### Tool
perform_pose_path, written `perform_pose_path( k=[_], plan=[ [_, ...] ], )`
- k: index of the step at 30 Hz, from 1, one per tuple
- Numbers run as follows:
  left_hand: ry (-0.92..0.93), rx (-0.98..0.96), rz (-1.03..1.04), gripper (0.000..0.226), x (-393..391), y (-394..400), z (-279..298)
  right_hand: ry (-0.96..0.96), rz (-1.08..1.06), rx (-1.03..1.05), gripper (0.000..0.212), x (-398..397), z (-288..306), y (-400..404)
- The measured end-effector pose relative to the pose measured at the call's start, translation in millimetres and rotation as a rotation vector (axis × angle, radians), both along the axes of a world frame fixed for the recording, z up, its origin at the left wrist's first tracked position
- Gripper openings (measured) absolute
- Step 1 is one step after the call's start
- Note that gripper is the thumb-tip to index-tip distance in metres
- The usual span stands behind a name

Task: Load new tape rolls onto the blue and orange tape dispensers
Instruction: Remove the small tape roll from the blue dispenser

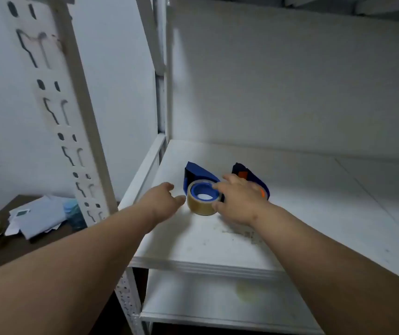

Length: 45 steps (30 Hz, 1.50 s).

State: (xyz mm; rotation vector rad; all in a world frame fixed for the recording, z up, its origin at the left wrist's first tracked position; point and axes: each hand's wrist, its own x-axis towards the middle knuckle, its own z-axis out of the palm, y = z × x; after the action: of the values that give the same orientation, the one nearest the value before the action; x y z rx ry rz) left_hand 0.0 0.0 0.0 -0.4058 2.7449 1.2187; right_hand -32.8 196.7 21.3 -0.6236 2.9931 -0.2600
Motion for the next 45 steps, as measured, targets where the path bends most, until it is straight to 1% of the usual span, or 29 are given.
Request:
perform_pose_path(
  k=[3, 4, 6, 8, 11, 14, 15, 18, 20, 22, 23, 25, 27, 30, 31, 32, 34, 35, 36, 38, 39, 41, 43, 45],
  plan=[
    [-0.024, 0.007, 0.015, 0.062, -15.0, -1.9, -6.7, -0.018, 0.019, 0.03, 0.056, -11.1, -6.2, -14.4],
    [-0.047, 0.038, 0.01, 0.062, -17.2, -1.2, -7.9, -0.044, 0.017, 0.046, 0.056, -12.5, -9.2, -17.7],
    [-0.093, 0.114, 0.017, 0.062, -21.0, 1.8, -12.0, -0.077, 0.035, 0.137, 0.051, -16.8, -17.5, -23.3],
    [-0.117, 0.153, 0.025, 0.062, -23.6, 2.7, -15.9, -0.064, 0.053, 0.196, 0.042, -21.2, -25.3, -26.0],
    [-0.134, 0.195, 0.052, 0.06, -26.9, 4.0, -18.6, -0.019, 0.064, 0.152, 0.031, -29.1, -28.5, -29.6],
    [-0.135, 0.279, 0.113, 0.055, -27.5, 7.5, -18.9, -0.008, 0.086, 0.009, 0.024, -35.6, -32.7, -28.5],
    [-0.138, 0.357, 0.152, 0.055, -27.1, 8.6, -19.2, 0.003, 0.095, -0.046, 0.024, -36.4, -35.1, -27.3],
    [-0.177, 0.739, 0.252, 0.056, -26.3, 12.0, -17.1, 0.092, 0.154, -0.18, 0.02, -33.6, -44.4, -24.8],
    [-0.175, 0.933, 0.282, 0.049, -25.4, 13.6, -13.2, 0.154, 0.186, -0.256, 0.017, -29.4, -49.2, -24.7],
    [-0.11, 1.035, 0.321, 0.036, -23.1, 16.2, -9.4, 0.198, 0.213, -0.293, 0.018, -26.9, -49.3, -23.5],
    [-0.066, 1.049, 0.327, 0.03, -21.3, 18.0, -8.3, 0.204, 0.224, -0.293, 0.02, -27.3, -47.7, -22.1],
    [0.009, 1.021, 0.325, 0.026, -16.1, 21.9, -6.3, 0.153, 0.231, -0.319, 0.028, -27.9, -40.7, -17.6],
    [0.075, 0.96, 0.321, 0.027, -11.3, 24.4, -4.3, 0.093, 0.201, -0.457, 0.032, -27.2, -32.0, -11.9],
    [0.126, 0.893, 0.313, 0.031, -5.2, 26.1, -1.0, 0.102, 0.048, -0.737, 0.028, -27.0, -20.4, -6.3],
    [0.131, 0.874, 0.299, 0.031, -3.0, 26.8, -0.5, 0.053, -0.023, -0.813, 0.032, -27.7, -16.3, -6.0],
    [0.134, 0.857, 0.277, 0.031, -0.4, 27.7, -0.5, -0.048, -0.084, -0.862, 0.042, -28.2, -11.9, -5.8],
    [0.135, 0.815, 0.219, 0.032, 5.3, 30.2, -1.5, -0.298, -0.141, -0.886, 0.06, -28.8, -5.4, -4.8],
    [0.136, 0.787, 0.196, 0.035, 7.9, 31.5, -2.1, -0.399, -0.137, -0.882, 0.063, -27.5, -4.0, -3.8],
    [0.139, 0.76, 0.183, 0.04, 10.0, 32.1, -2.3, -0.466, -0.12, -0.867, 0.06, -25.1, -3.3, -2.4],
    [0.141, 0.731, 0.182, 0.05, 12.8, 30.4, -1.8, -0.494, -0.089, -0.842, 0.049, -20.8, -2.1, 0.9],
    [0.14, 0.726, 0.179, 0.049, 13.5, 28.0, -1.3, -0.49, -0.082, -0.85, 0.045, -20.5, -2.1, 2.7],
    [0.137, 0.696, 0.15, 0.039, 14.8, 20.3, 0.8, -0.478, -0.073, -0.856, 0.042, -22.2, -0.8, 6.8],
    [0.122, 0.654, 0.113, 0.026, 15.7, 11.5, 4.3, -0.475, -0.067, -0.836, 0.046, -24.6, 1.9, 10.2],
    [0.1, 0.611, 0.076, 0.02, 16.0, 4.5, 8.3, -0.475, -0.06, -0.797, 0.05, -26.0, 4.2, 9.3]
  ],
)
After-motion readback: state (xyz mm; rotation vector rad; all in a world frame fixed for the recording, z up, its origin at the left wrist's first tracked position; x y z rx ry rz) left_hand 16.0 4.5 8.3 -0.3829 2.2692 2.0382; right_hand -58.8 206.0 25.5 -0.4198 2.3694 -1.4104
